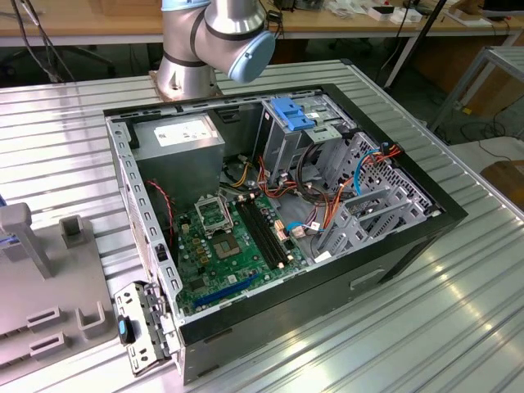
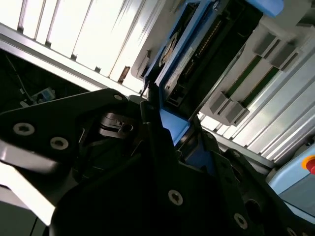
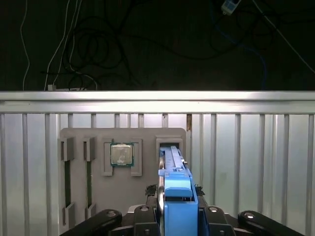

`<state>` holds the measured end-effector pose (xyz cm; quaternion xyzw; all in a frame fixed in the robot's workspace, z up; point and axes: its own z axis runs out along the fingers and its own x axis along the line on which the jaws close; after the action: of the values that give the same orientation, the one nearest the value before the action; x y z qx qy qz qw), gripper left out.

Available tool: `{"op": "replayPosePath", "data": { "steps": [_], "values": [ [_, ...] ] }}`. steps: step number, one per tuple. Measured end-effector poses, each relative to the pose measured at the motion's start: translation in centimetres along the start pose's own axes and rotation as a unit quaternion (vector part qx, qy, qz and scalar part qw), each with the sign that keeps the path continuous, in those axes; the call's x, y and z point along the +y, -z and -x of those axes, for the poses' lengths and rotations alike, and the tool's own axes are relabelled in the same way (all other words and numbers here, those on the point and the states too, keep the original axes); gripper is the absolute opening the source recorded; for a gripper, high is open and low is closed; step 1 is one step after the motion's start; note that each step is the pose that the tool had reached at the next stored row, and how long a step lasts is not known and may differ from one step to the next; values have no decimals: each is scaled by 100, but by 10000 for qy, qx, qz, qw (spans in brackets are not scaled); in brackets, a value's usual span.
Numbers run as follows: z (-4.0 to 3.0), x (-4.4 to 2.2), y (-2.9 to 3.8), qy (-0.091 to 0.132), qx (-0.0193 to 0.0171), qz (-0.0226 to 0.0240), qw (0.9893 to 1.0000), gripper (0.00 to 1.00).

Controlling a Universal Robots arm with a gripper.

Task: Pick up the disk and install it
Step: 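Pick up the disk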

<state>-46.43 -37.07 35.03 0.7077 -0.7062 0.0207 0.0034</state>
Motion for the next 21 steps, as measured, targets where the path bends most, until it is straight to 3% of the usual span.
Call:
{"op": "replayPosePath", "data": {
  "steps": [1,3,7,9,13,15,19,21],
  "values": [
    [-4,-3,122,0,1,1,10000,37],
    [-9,-6,263,0,0,0,10000,37],
    [-16,-11,460,0,0,0,10000,37],
    [-22,-16,644,0,0,0,10000,37],
    [-29,-21,842,0,0,0,10000,37],
    [-34,-24,992,0,0,1,10000,37],
    [-41,-30,1199,0,0,-1,10000,37],
    [-46,-33,1336,0,0,0,10000,37]
  ]
}}
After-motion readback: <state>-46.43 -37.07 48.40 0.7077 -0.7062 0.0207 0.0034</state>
